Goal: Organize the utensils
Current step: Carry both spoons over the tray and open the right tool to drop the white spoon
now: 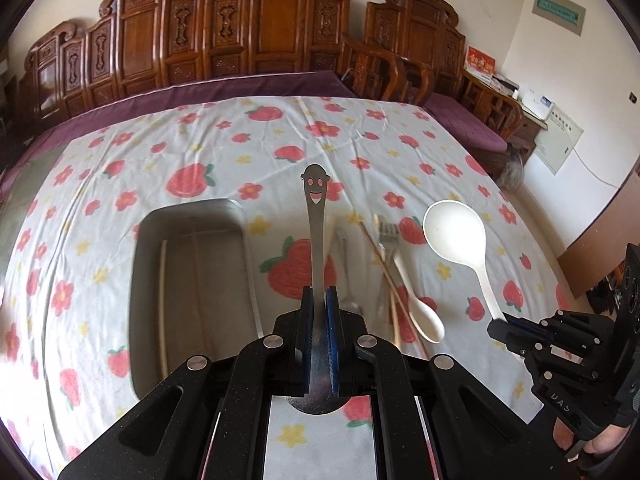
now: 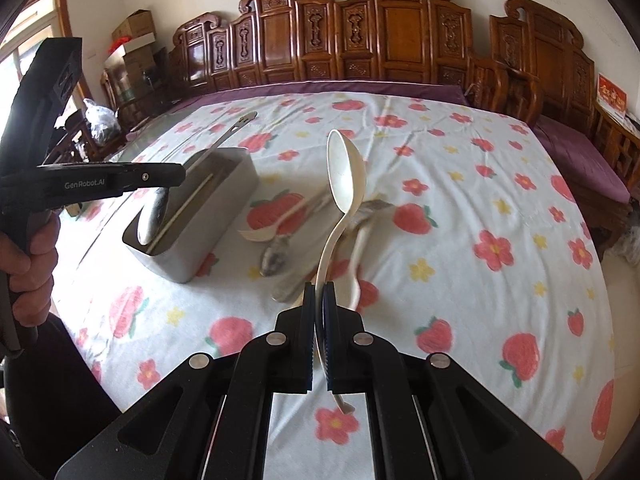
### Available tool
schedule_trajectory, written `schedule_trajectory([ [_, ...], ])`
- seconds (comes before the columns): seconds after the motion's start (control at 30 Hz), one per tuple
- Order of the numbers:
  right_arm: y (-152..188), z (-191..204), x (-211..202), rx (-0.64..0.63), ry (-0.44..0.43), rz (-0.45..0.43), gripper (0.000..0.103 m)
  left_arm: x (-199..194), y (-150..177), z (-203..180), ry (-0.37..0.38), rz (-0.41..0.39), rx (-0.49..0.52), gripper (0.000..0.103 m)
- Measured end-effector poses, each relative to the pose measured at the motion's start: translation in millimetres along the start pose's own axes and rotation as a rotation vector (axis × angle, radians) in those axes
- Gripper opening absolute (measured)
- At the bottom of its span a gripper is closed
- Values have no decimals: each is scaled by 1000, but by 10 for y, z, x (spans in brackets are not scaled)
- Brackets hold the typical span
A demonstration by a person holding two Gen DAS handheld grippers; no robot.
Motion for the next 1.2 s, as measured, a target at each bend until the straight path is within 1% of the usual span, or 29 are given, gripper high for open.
schedule_trajectory([
  [0.33, -365, 328, 108, -24, -41, -27, 5, -93, -110, 465, -35, -28, -53, 5],
  [0.67, -590, 727, 293, -48, -89, -22, 5, 62, -63, 918, -85, -19, -91, 5],
  [0.8, -667, 834, 367, -54, -104, -17, 5, 164, -44, 1057, -84, -6, -118, 5],
  [0.97, -773, 956, 437, -78, -111, -16, 5, 216, -61, 1178, -70, -12, -140, 6],
  [1.2, -908, 1070, 609, -103, -123, -12, 5, 285, -59, 1274, -34, -6, -176, 6],
])
Point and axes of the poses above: each gripper's, at about its wrist camera, not at the fingertips, and x roughly the way its jaws point, z to its left, y to its underside, the point moved 10 cm from there along x, roughly the way its jaws point, and after that the axes turned 14 degrees about -x, right-handed, at the moved point
